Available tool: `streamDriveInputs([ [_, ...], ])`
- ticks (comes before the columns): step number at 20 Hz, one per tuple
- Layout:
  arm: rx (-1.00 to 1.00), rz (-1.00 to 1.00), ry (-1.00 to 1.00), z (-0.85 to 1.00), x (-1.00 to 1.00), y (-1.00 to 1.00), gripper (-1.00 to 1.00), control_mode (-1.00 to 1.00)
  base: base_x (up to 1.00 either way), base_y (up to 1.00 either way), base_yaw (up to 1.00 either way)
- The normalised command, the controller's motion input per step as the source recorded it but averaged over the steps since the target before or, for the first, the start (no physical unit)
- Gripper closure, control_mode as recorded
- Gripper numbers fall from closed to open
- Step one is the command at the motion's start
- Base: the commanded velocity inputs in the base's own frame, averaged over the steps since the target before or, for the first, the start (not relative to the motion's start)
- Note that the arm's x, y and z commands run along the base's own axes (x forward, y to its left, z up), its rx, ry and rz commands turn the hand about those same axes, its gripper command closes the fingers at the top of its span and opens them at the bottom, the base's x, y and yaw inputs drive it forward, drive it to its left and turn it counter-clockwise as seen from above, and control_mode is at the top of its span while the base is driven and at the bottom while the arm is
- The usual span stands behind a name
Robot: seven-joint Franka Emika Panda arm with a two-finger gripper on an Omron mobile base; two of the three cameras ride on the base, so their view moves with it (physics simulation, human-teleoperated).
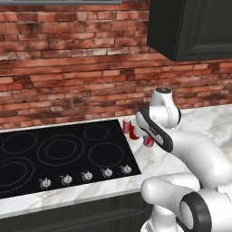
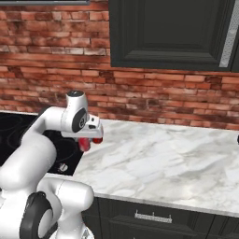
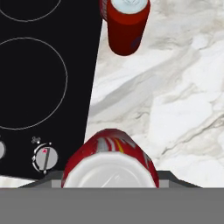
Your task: Four empty soda cans are scattered around the kitchen. Gather all the cans and cluster them next to the stove for recycling.
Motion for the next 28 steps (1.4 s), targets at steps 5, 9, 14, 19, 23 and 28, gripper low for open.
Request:
streamDriveInputs([
  [5, 0.0, 0.0, 0.0, -0.01, 0.24, 0.0, 1.0, -1.0, 0.0, 0.0, 0.0],
  [9, 0.0, 0.0, 0.0, -0.01, 0.3, 0.0, 1.0, -1.0, 0.0, 0.0, 0.0],
  [14, 0.0, 0.0, 0.0, 0.0, 0.3, 0.0, 1.0, -1.0, 0.0, 0.0, 0.0],
  [19, 0.0, 0.0, 0.01, -0.03, 0.19, 0.0, 1.0, -1.0, 0.0, 0.0, 0.0],
  [23, 0.0, 0.0, 0.0, 0.0, 0.22, 0.0, 1.0, -1.0, 0.0, 0.0, 0.0],
  [28, 0.0, 0.0, 0.0, 0.0, 0.25, 0.0, 1.0, -1.0, 0.0, 0.0, 0.0],
])
